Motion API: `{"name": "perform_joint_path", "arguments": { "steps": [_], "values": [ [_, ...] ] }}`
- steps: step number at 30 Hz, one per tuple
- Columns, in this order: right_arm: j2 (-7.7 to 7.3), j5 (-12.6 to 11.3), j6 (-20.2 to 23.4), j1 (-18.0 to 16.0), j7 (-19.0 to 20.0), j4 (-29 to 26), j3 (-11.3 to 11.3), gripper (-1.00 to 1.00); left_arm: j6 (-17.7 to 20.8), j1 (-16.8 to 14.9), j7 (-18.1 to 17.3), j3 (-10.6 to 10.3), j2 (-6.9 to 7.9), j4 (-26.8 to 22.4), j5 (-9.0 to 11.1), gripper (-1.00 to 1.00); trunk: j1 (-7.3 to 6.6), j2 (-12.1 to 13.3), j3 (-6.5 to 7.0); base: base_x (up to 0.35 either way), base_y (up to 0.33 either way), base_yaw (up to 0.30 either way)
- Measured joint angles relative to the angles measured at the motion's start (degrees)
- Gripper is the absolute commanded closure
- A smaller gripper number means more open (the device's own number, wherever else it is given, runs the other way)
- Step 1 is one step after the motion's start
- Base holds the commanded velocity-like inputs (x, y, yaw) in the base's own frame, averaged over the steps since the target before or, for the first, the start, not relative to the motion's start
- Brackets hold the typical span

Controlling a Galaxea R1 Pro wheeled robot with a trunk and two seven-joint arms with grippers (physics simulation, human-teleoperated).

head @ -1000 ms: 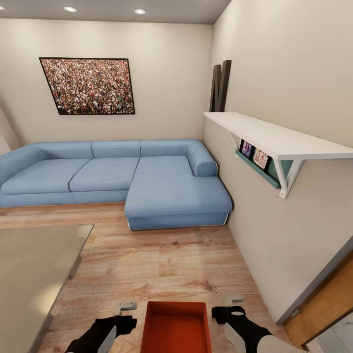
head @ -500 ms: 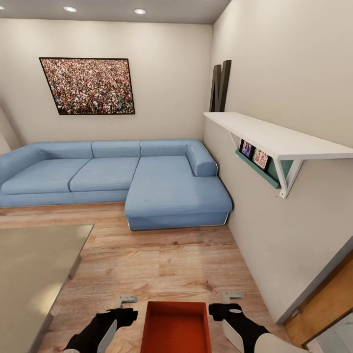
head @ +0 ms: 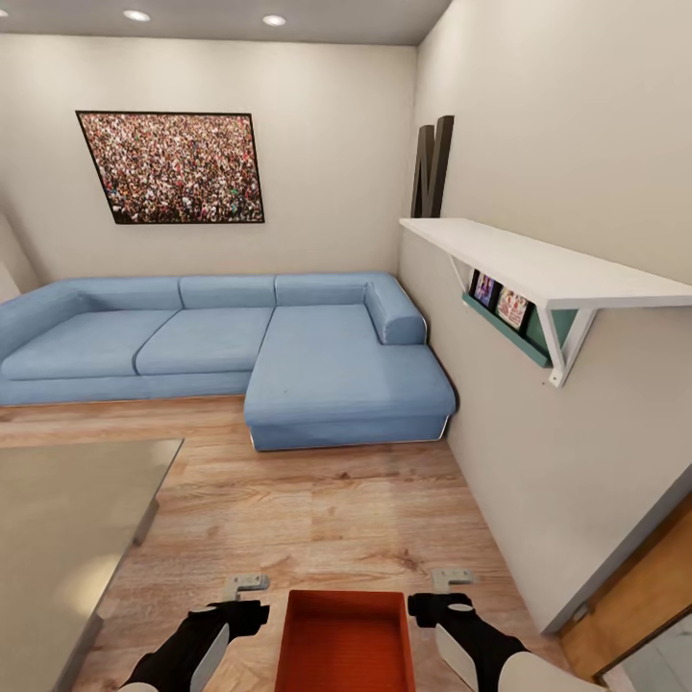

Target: Move the two storage containers from the living room to the garage. In the garage, place one container on the floor and stack the other container on top of it (either order is fine).

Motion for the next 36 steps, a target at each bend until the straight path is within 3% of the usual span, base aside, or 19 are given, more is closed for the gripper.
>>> {"name": "perform_joint_path", "arguments": {
  "steps": [25, 36],
  "values": [
    [0.01, -0.09, 0.09, 0.0, -0.76, 0.0, -0.02, -1.0, 0.01, 0.02, -0.02, 0.01, 0.04, 0.0, 0.08, -1.0, 5.49, -10.04, -5.69, 0.0, 0.0, 0.0],
    [0.15, -0.15, 0.0, 0.0, -2.95, 0.0, -0.07, -1.0, 0.0, 0.0, -0.04, 0.01, 0.05, 0.0, 0.23, -1.0, 7.91, -14.45, -7.68, 0.0, 0.0, 0.0]
  ]
}}
